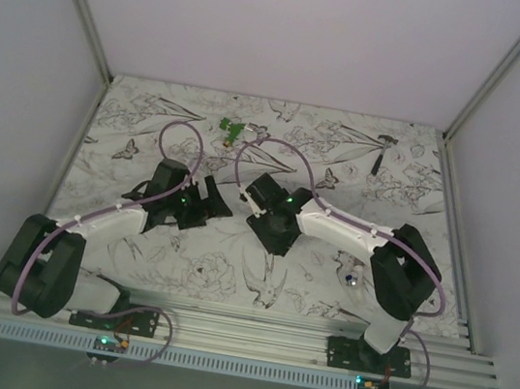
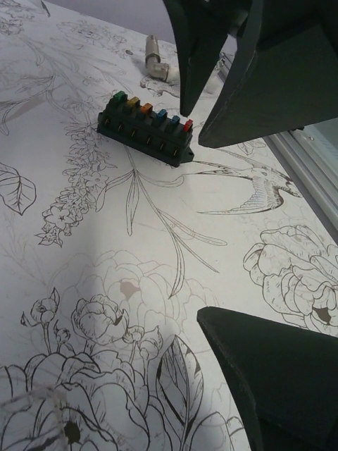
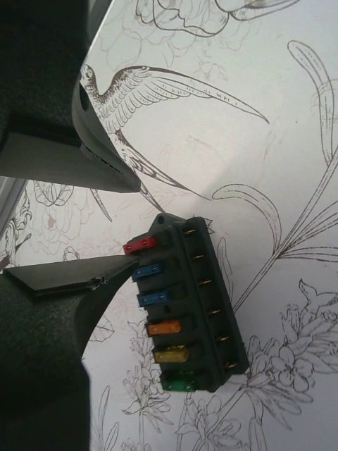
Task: Snap on the fuse box
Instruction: Install the fuse at the fuse box base.
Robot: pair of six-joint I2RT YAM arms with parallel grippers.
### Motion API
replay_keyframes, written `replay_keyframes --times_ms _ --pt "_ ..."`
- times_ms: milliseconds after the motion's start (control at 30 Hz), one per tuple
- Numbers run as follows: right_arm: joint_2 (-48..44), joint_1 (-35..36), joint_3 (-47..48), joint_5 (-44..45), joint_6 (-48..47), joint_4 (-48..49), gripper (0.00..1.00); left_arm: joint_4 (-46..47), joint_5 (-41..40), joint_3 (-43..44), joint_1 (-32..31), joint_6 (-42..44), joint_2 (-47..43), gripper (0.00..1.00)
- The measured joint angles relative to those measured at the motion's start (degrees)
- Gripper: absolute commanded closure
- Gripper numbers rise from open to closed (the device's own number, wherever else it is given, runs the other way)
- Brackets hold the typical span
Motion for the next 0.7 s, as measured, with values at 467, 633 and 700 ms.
replay_keyframes --times_ms 467,633,700 --pt "-15.21 -6.91 -11.39 -3.32 10.95 6.60 0.53 0.02 3.54 7.85 -5.01 2.25 8.26 0.11" --pt "-24.13 -12.94 -22.53 -10.08 19.23 14.47 0.54 -0.07 7.10 12.66 -8.98 4.09 14.56 0.18" --pt "-25.75 -14.80 -26.27 -12.96 22.32 18.47 0.55 -0.02 8.81 15.15 -10.71 4.76 17.31 0.21"
